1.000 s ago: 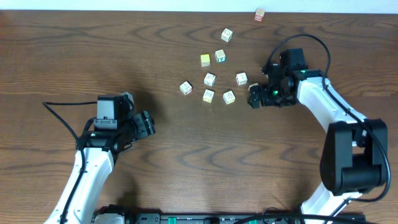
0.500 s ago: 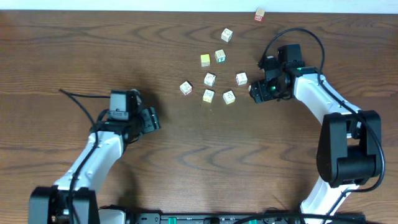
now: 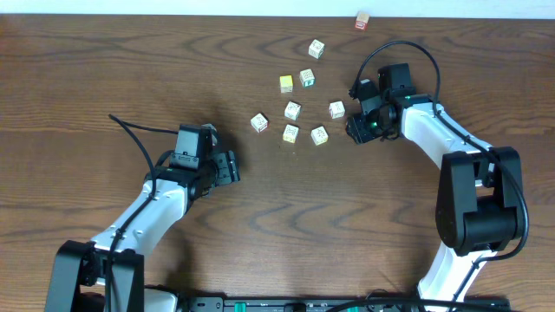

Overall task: Lift 3 blocks
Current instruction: 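Grasp the blue X block with the right gripper and pull it back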

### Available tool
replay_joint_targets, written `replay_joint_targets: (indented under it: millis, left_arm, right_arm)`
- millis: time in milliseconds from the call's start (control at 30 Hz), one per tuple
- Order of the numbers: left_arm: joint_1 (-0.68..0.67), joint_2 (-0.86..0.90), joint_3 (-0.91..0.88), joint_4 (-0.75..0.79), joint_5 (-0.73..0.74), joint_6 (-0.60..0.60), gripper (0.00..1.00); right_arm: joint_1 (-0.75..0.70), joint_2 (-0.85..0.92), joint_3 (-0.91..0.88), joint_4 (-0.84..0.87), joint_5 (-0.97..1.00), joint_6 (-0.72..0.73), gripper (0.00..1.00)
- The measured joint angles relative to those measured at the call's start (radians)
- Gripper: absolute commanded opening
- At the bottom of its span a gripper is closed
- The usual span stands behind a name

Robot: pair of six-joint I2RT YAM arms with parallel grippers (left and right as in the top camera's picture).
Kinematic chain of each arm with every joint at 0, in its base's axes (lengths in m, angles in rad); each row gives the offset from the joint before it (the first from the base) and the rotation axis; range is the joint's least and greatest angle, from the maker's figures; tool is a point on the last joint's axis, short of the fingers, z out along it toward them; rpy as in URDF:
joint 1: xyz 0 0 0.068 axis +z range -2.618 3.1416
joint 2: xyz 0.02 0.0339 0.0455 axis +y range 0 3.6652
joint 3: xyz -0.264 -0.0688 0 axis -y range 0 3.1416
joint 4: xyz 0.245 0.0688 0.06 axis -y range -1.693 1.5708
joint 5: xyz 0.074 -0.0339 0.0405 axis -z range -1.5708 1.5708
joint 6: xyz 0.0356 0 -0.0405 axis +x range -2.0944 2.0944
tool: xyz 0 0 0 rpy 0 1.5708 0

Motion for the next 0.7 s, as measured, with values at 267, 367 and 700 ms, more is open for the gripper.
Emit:
replay_joint_targets:
  millis: [267, 367, 700]
  left_arm:
    - [-0.005, 0.000, 0.000, 0.015, -0.016, -0.001, 0.75]
    - [-0.005, 0.000, 0.000, 0.031, -0.033, -0.001, 0.74]
    - [-0.011, 0.003, 0.006, 0.103, -0.057, 0.008, 0.73]
  right_arm:
    - [0.000, 0.000, 0.000, 0.021, 0.000, -0.003, 0.51]
    - [0.000, 0.000, 0.000, 0.032, 0.001, -0.003, 0.47]
    - [0.000, 0.000, 0.001, 0.055, 0.010, 0.009, 0.18]
